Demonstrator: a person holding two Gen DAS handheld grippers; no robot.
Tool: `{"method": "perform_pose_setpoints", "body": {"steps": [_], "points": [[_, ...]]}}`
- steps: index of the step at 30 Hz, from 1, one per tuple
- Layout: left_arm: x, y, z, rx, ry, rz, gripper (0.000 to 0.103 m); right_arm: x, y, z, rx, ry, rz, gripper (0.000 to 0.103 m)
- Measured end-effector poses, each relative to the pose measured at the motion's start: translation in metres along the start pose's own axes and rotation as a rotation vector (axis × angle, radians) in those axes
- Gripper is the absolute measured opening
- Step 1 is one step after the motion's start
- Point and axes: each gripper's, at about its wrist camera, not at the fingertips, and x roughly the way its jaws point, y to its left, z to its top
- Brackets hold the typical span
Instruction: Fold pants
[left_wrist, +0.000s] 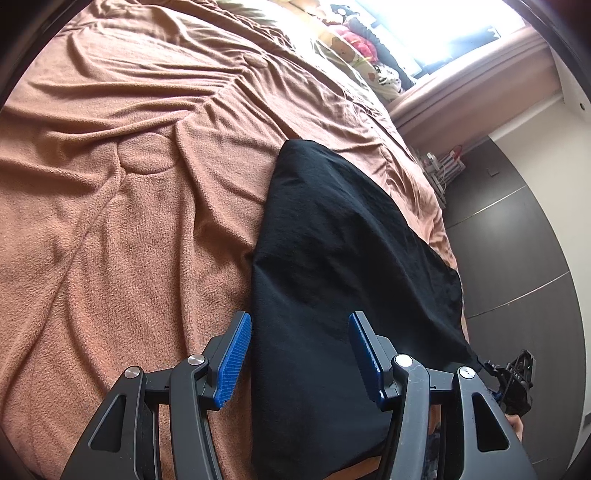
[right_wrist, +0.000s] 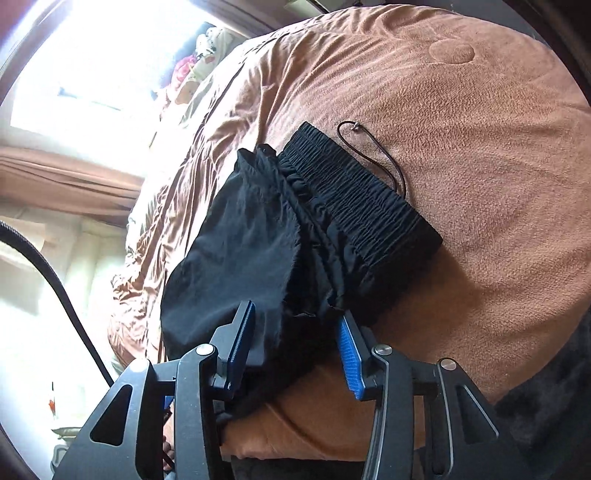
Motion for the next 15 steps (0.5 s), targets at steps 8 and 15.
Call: {"method": "perform_pose_setpoints", "body": {"steps": [8,15], "points": [[0.008,-0.007,0.000,0.023,0.039,-0.013,0.062,0.021,-0.001,0.000,0.000,0.000,-0.036,0.032],[0.010,-0.010,-0.001,0.035,0.043,0.004,0.067,0.001,0.028,0.007,-0.124,-0.081,-0.106,0.008]]}}
